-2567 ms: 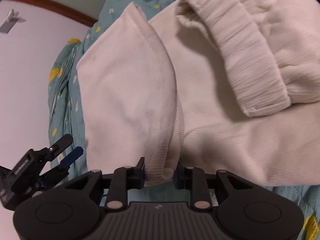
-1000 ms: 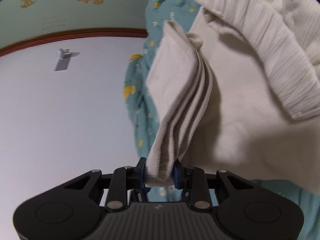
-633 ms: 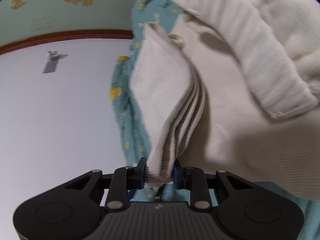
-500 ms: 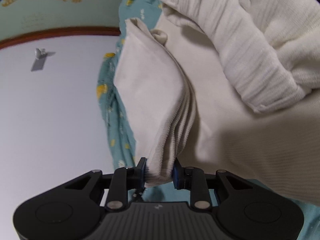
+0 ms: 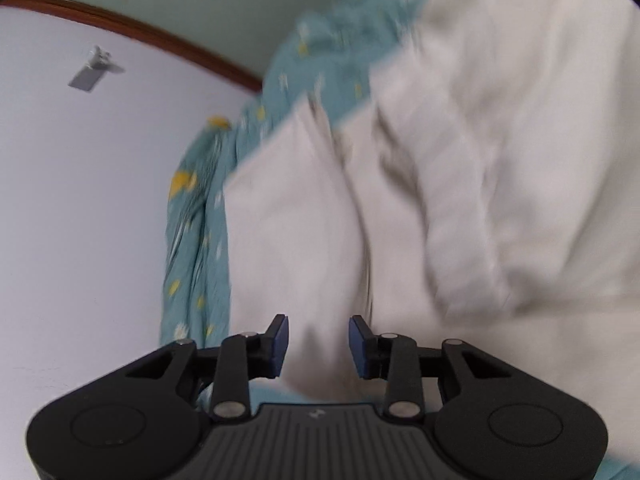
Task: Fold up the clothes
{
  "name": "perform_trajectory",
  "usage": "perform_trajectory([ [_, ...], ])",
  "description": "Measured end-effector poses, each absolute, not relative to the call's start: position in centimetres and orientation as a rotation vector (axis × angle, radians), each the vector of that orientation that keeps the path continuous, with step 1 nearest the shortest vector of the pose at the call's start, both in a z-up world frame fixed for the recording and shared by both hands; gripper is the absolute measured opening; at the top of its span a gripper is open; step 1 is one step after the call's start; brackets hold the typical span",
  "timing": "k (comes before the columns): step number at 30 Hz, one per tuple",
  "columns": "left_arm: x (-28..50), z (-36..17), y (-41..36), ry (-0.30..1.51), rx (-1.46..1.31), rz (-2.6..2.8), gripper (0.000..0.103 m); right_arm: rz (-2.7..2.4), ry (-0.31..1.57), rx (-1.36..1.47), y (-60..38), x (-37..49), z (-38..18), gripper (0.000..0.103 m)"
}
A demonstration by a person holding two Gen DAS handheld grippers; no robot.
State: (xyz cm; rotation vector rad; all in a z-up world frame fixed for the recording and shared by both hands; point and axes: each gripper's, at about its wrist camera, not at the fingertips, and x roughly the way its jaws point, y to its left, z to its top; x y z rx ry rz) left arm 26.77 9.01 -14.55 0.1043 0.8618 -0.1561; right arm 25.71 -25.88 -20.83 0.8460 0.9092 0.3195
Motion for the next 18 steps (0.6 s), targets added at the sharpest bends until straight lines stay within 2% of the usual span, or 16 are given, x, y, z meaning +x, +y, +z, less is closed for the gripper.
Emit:
perform_trajectory([
  [4, 30.1, -17.5, 6.4, 0.952, 0.227, -0.173, 0.087, 0.471, 1.032, 0.817, -22.2, 28.4, -22.3, 0.032],
  [6, 30.8, -19.4, 6.6, 0.998, 0.24, -0.155, 0.09, 0.432, 1.142, 0.766, -20.4, 29.5, -24.6, 0.025],
  [7, 31.2, -20.1, 7.4, 1.025, 0.174, -0.154, 0.09, 0.404, 1.176, 0.733, -19.9, 29.8, -25.7, 0.017],
  [8, 31.4, -20.1, 8.2, 1.037, 0.104, -0.145, 0.089, 0.393, 1.193, 0.723, -19.7, 30.0, -26.4, 0.016],
  [9, 31.6, -19.7, 8.7, 1.045, 0.058, -0.14, 0.085, 0.395, 1.194, 0.736, -19.9, 30.2, -26.3, 0.017],
  [10, 31.8, -19.3, 9.0, 1.036, 0.039, -0.136, 0.084, 0.409, 1.179, 0.779, -20.6, 30.4, -25.7, 0.022],
  [14, 34.0, -16.4, 8.4, 0.978, 0.015, -0.135, 0.085, 0.406, 0.957, 0.892, -23.8, 30.6, -22.2, 0.037],
  [18, 40.0, -15.6, 6.8, 0.959, -0.024, -0.094, 0.085, 0.354, 0.938, 0.92, -23.3, 32.8, -23.2, 0.038],
])
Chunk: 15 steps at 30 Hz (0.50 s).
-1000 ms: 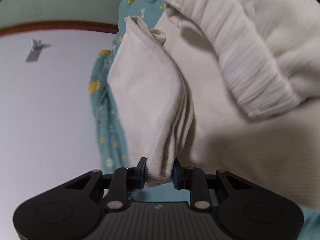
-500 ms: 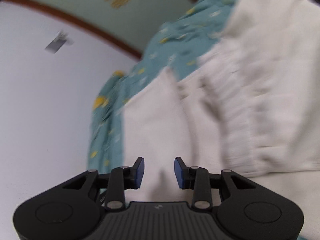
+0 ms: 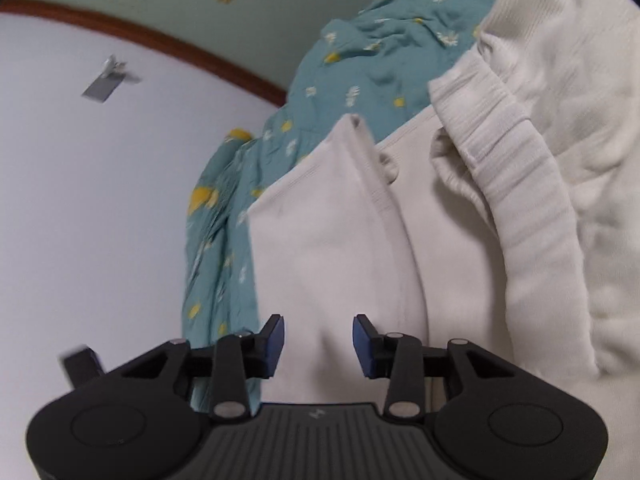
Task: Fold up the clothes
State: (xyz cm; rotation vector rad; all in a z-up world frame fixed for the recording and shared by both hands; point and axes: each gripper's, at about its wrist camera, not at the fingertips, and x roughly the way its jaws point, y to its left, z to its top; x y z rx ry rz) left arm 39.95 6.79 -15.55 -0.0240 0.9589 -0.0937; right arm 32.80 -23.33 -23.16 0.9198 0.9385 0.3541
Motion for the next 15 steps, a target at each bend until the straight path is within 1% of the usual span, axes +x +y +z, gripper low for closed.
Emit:
perform_trajectory([
  [4, 45.7, -15.4, 5.7, 0.937, -0.148, -0.031, 0.085, 0.313, 0.879, 0.89, -22.1, 34.5, -23.6, 0.037],
  [8, 48.4, -16.6, 4.2, 0.967, -0.078, -0.01, 0.085, 0.271, 0.755, 0.893, -23.3, 38.4, -22.1, 0.037],
  [10, 49.0, -18.0, 3.9, 0.985, -0.069, -0.016, 0.085, 0.284, 0.76, 0.882, -22.9, 41.1, -21.9, 0.035],
  [11, 49.2, -18.4, 3.9, 0.989, -0.062, -0.019, 0.087, 0.298, 0.773, 0.875, -22.5, 42.9, -22.1, 0.034],
  [12, 49.4, -19.2, 3.9, 0.995, -0.045, -0.019, 0.094, 0.274, 0.803, 0.866, -22.2, 44.1, -23.0, 0.033],
  [13, 49.5, -19.9, 4.0, 0.997, -0.031, -0.017, 0.097, 0.234, 0.839, 0.856, -21.9, 45.2, -24.1, 0.022],
  [14, 49.7, -20.6, 4.3, 1.004, -0.027, -0.016, 0.1, 0.187, 0.861, 0.843, -21.7, 45.7, -25.2, 0.002],
  [15, 50.0, -21.4, 4.9, 1.017, -0.057, -0.02, 0.101, 0.157, 0.872, 0.828, -21.7, 45.6, -26.1, 0.0],
])
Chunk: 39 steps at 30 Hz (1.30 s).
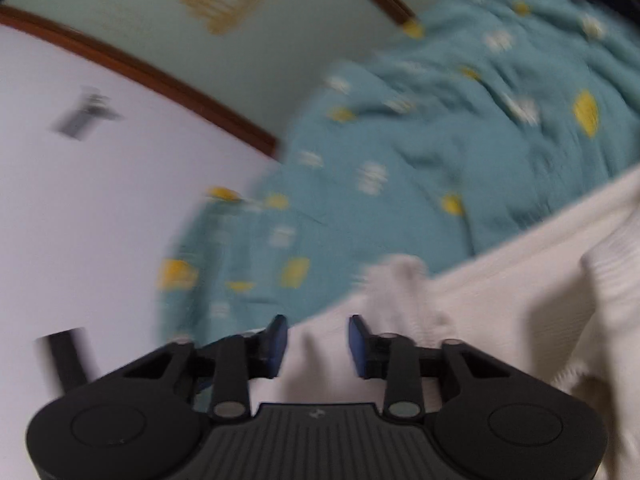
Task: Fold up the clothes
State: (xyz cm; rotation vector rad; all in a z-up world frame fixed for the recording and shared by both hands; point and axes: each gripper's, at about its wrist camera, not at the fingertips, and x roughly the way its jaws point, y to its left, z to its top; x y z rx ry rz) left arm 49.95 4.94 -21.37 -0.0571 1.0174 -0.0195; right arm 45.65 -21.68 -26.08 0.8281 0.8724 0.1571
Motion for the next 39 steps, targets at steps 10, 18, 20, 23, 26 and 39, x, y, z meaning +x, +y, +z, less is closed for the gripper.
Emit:
perform_trajectory([
  [10, 43.5, -15.2, 8.4, 0.946, -0.314, -0.15, 0.09, 0.282, 0.792, 0.991, -26.9, 40.4, -20.1, 0.028],
  [18, 33.0, -13.7, 2.4, 0.926, -0.342, -0.327, 0.096, 0.127, 0.646, 0.844, -34.5, 24.8, -11.4, 0.051],
  [20, 31.8, -14.4, -0.8, 0.932, -0.307, -0.348, 0.096, 0.064, 0.675, 0.776, -36.6, 22.3, -10.4, 0.052],
  [23, 31.0, -15.0, -5.0, 0.93, -0.348, -0.412, 0.096, -0.053, 0.715, 0.643, -39.0, 19.7, -9.3, 0.053],
  [26, 31.9, -14.8, -9.6, 0.903, -0.3, -0.401, 0.096, -0.093, 0.741, 0.613, -40.8, 18.8, -9.5, 0.052],
  [39, 39.1, -19.8, -15.4, 1.061, -0.06, -0.267, 0.097, -0.046, 1.072, 0.274, -39.2, 20.8, -18.0, 0.046],
])
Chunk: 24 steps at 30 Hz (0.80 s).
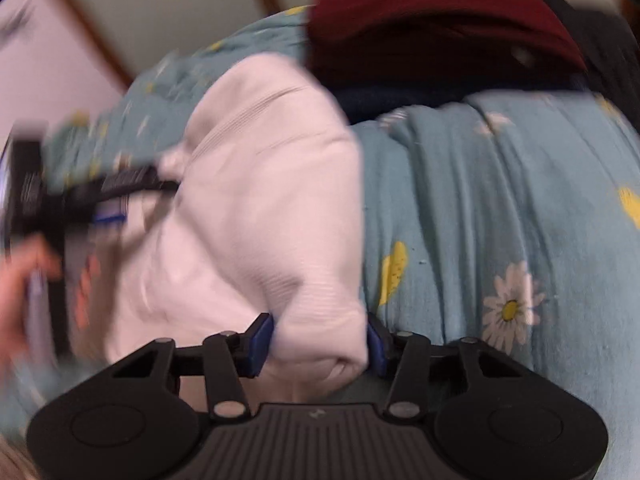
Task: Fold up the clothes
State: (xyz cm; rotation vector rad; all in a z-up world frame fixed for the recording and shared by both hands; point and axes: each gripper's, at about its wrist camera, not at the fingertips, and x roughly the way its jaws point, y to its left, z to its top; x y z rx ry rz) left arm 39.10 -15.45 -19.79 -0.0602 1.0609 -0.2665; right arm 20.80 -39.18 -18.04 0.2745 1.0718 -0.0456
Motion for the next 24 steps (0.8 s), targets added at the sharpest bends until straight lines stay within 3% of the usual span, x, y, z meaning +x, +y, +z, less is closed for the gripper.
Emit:
perform_trajectory([
  [4, 38.8, -16.0, -15.1, 0.99, -0.077, -0.306, 0.095, -0.031, 1.042, 0.302, -39.6, 20.7, -14.3, 0.046],
  [10, 40.1, -13.4, -20.2, 0.946, -0.035, -0.389, 0.095, -0.058, 0.805, 0.304, -40.4, 21.2, -10.5, 0.047],
  [12, 40.9, -14.0, -22.7, 0.978, -0.023, -0.418, 0.095, 0.006, 0.888, 0.373, -40.8, 22.6, -12.6, 0.042],
  [15, 42.1, -16.5, -26.2, 0.994, 0.08, -0.415, 0.103, -0.006, 1.051, 0.411, -41.5, 23.3, -17.4, 0.039],
  [19, 42.9, -20.1, -27.9, 1.002, 0.12, -0.385, 0.103, 0.02, 1.019, 0.407, -42.2, 21.5, -18.5, 0.038],
  [24, 43.2, -16.5, -24.4, 1.012, 0.009, -0.461, 0.095, 0.053, 0.998, 0.395, -42.6, 21.3, -16.4, 0.04],
])
